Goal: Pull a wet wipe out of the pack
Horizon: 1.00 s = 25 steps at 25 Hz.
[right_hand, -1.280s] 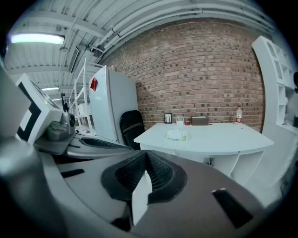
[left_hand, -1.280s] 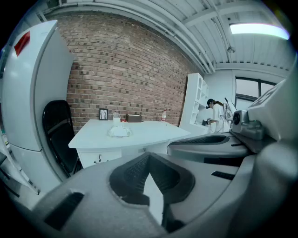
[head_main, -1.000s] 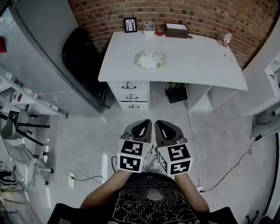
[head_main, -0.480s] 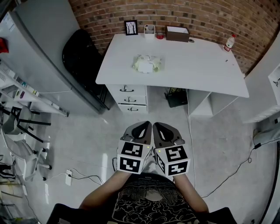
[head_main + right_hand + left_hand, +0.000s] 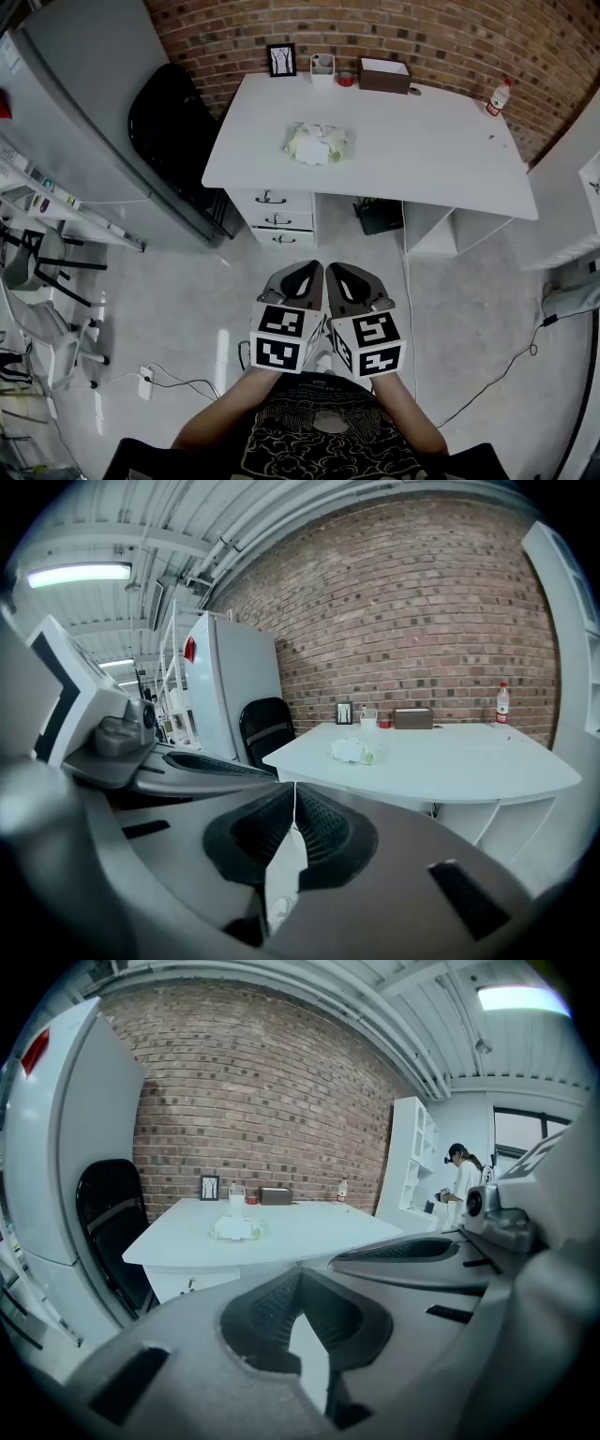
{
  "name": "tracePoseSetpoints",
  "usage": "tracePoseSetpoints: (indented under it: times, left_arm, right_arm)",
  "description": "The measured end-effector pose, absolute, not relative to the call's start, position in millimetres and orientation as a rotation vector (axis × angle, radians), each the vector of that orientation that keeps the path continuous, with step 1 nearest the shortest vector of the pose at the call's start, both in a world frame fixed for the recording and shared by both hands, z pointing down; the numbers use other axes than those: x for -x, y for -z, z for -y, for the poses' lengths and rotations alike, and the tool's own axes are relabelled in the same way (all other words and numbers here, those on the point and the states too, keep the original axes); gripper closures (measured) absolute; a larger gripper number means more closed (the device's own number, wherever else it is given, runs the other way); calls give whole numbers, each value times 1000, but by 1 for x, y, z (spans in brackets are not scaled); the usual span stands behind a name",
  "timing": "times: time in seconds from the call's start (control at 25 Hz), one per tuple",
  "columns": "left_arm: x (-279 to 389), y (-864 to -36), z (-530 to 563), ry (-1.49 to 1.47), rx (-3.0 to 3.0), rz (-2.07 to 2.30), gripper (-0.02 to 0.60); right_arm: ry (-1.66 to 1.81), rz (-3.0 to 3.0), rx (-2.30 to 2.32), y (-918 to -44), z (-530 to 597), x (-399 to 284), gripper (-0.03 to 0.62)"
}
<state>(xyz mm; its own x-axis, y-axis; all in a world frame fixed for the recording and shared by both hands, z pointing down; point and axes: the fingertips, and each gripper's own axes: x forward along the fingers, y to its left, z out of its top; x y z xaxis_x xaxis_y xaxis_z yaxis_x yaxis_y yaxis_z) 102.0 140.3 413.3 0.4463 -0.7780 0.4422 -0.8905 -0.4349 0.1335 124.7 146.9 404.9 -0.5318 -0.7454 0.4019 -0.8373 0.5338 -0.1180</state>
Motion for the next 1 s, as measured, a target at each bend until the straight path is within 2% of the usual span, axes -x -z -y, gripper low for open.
tracePoseSetpoints:
  times: [1.0]
  left_arm:
    - [-32, -414, 18, -447, -2413, 1227, 572]
  right_arm:
    - [-475, 2320, -1484, -402, 6, -58, 576]
